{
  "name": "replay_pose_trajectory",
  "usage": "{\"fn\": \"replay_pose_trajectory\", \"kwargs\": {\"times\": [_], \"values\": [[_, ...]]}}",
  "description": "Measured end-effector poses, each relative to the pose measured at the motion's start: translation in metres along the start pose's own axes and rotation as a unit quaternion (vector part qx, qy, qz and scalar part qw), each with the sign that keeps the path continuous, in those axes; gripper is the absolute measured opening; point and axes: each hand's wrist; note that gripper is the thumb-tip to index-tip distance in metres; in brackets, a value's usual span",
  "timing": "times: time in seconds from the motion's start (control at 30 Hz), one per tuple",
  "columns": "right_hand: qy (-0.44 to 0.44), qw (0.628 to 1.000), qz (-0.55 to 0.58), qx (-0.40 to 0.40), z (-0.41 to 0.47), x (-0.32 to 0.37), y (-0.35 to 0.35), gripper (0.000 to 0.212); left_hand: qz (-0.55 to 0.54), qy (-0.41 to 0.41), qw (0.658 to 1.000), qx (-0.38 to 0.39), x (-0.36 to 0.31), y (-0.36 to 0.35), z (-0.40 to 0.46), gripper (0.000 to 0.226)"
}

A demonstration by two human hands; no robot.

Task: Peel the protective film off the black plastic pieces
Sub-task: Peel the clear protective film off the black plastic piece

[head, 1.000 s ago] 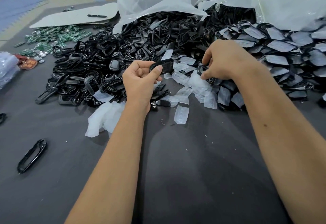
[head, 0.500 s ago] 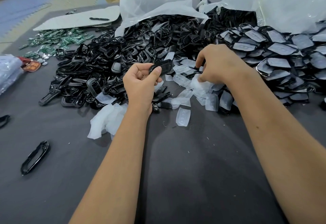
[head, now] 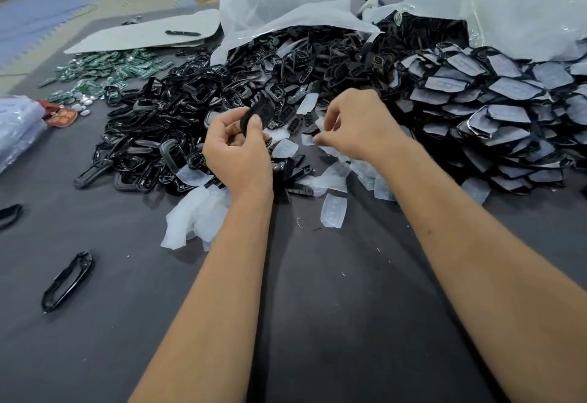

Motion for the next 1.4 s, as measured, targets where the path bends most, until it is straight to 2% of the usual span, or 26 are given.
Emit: {"fn": "replay_pose_trajectory", "kwargs": {"times": [0.07,0.13,0.2,0.27,0.37,0.4,0.47,0.53,0.57,0.77,0.9,1.0,1.17,1.4], "values": [[-0.011,0.998,-0.057,0.003,-0.001,0.005,-0.011,0.036,0.007,-0.002,1.0,0.021,0.0,-0.001,-0.001,0.018],[0.0,0.996,-0.089,-0.001,-0.001,0.009,-0.016,0.027,0.014,-0.002,0.999,0.037,-0.001,-0.002,-0.003,0.016],[0.01,0.995,-0.094,-0.026,0.001,0.009,-0.018,0.01,0.021,-0.01,0.999,0.047,-0.003,-0.003,-0.005,0.018],[0.003,0.996,-0.057,-0.074,0.002,0.006,-0.02,0.013,0.032,-0.022,0.997,0.062,-0.004,-0.004,-0.005,0.02],[-0.022,0.975,0.154,-0.159,-0.003,0.002,-0.025,0.011,0.036,-0.017,0.994,0.098,-0.004,-0.004,-0.006,0.026],[-0.034,0.953,0.25,-0.169,-0.007,0.003,-0.027,0.007,0.048,-0.015,0.993,0.108,-0.003,-0.005,-0.006,0.025],[-0.055,0.884,0.436,-0.158,-0.016,0.006,-0.035,0.003,0.078,-0.001,0.99,0.121,0.0,-0.004,-0.005,0.022],[-0.053,0.83,0.537,-0.141,-0.021,0.006,-0.044,0.005,0.078,0.031,0.988,0.131,0.002,-0.003,-0.004,0.02],[-0.043,0.822,0.553,-0.133,-0.023,0.006,-0.047,0.006,0.075,0.041,0.987,0.137,0.002,-0.003,-0.003,0.021],[-0.002,0.82,0.555,-0.143,-0.026,0.006,-0.051,0.005,0.036,0.074,0.974,0.213,0.001,-0.001,-0.001,0.04],[-0.007,0.804,0.576,-0.145,-0.028,0.004,-0.05,0.01,0.013,0.099,0.967,0.235,0.0,0.0,0.0,0.022],[-0.004,0.827,0.538,-0.161,-0.027,0.005,-0.053,0.014,-0.012,0.128,0.962,0.241,-0.001,0.0,0.0,0.018],[-0.001,0.88,0.423,-0.215,-0.023,0.006,-0.059,0.011,-0.062,0.161,0.958,0.23,-0.003,-0.002,-0.001,0.035],[-0.022,0.889,0.392,-0.235,-0.023,0.006,-0.058,0.013,-0.06,0.162,0.956,0.238,-0.002,-0.001,0.0,0.033]]}}
Point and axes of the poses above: each hand's wrist, its own z-axis towards the middle knuckle, its own y-axis out of the back of the hand, x = y × z, and after that the axes turned 9 degrees about -z, right-handed
